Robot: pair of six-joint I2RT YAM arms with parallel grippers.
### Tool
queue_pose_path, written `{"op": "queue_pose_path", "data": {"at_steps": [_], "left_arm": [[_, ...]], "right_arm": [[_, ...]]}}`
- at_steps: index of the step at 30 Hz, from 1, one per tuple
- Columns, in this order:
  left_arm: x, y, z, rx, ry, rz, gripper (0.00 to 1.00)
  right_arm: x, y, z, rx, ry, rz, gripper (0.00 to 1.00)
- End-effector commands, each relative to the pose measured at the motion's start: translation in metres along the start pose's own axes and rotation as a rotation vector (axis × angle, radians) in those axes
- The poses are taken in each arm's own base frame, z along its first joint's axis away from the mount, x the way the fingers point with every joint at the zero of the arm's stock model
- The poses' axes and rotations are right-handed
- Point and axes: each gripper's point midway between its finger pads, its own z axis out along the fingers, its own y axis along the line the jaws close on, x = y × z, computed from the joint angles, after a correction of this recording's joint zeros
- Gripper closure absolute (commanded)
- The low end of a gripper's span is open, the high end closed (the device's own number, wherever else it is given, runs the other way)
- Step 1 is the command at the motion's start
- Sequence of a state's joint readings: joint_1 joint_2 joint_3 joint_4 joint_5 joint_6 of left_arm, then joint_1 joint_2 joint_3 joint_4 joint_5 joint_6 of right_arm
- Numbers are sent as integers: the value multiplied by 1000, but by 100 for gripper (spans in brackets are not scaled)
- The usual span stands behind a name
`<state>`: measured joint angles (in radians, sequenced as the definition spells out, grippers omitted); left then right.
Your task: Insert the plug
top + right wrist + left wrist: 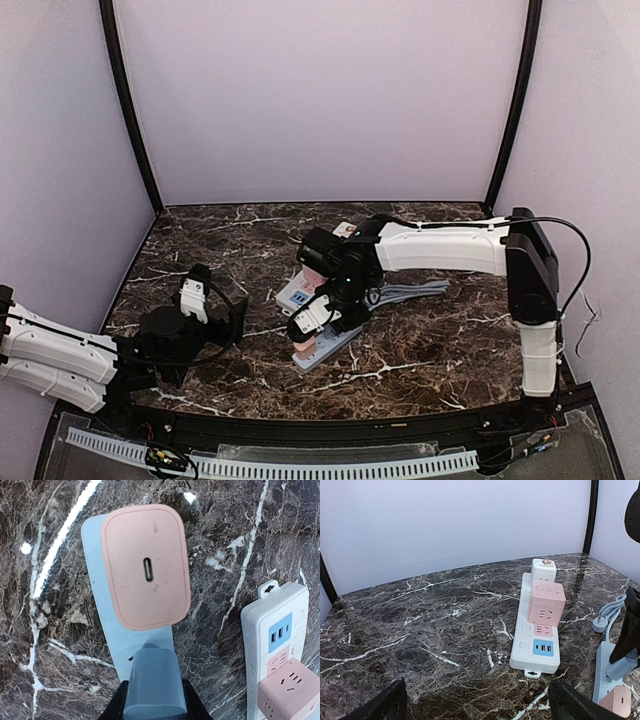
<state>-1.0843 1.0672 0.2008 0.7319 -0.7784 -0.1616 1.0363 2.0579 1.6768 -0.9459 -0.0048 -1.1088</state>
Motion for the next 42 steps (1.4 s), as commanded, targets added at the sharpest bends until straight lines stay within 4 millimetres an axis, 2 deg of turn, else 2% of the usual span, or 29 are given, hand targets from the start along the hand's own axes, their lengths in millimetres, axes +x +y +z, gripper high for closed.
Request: {"op": "queue_pose_path", "data": {"at_steps": [1,12,21,31,37,42], "left_arm": [[3,4,-1,-6,-1,-7,1],[4,5,-2,-11,-3,-6,1],[3,6,-3,-11,-7,-9,1],[3,6,-3,-10,-8,-11,1],[3,5,-3,-3,-5,-13,1],[4,4,-2,-1,-4,-12,1]], "right_arm": [[16,17,24,-114,48,-10,100],[16,20,55,-170,47,-93,100],[9,12,59,-163,24,-98,100],[13,21,72,-195,32,-22,100],[16,32,89,-254,50,48,100],[23,40,103,-285,69,10,100]]}}
